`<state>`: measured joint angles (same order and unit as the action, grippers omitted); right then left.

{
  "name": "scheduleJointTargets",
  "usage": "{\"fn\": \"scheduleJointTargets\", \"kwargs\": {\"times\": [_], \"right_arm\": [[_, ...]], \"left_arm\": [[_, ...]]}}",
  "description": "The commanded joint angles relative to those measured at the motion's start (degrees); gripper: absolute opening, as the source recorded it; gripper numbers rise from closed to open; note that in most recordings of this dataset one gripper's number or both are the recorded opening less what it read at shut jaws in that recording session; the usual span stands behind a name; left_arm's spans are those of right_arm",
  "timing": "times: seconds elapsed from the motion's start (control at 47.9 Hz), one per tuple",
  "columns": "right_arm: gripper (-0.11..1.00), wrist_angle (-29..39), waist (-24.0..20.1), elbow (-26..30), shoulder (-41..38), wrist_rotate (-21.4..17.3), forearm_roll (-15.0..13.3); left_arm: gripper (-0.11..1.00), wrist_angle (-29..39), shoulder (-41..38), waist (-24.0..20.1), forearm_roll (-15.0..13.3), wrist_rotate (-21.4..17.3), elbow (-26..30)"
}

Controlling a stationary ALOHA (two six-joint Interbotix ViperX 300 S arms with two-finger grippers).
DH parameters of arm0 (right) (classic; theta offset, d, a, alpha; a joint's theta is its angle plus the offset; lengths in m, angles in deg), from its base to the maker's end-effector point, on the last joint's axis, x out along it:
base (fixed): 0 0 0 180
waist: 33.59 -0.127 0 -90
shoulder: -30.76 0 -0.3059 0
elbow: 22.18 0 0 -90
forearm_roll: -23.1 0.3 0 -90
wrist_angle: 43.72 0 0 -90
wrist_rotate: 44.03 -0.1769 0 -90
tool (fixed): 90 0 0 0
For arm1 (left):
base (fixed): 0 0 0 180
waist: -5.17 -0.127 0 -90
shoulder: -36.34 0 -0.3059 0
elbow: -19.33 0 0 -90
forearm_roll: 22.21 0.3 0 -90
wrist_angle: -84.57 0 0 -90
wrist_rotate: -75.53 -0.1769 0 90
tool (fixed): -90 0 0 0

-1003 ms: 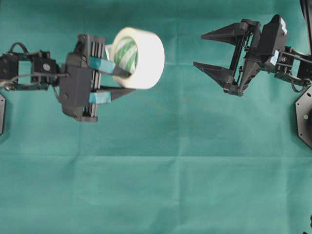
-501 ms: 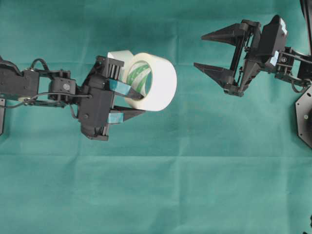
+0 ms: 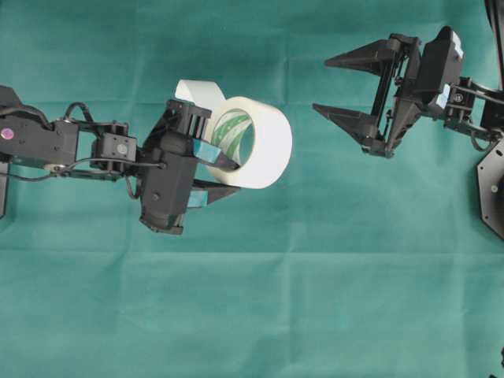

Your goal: Peel off the duct tape with your right arm.

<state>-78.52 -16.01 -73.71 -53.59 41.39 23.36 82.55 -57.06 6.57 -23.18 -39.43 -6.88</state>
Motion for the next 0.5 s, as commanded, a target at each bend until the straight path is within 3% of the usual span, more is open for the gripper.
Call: {"fn": "scheduleJointTargets", "kwargs": {"times": [0.0,0.48], "right_arm": [[0.65,-0.18,-0.26,0.53,0.88,-0.09,0.00],[0.65,-0.18,-0.97,0.44,0.88,-0.09,0.00]], "left_arm": [[0.21,0.53,-0.09,0.09,-0.09,0.00,2.29],[0.21,11.25,-7.73,0.09,-0.09,1.41,8.00]]}}
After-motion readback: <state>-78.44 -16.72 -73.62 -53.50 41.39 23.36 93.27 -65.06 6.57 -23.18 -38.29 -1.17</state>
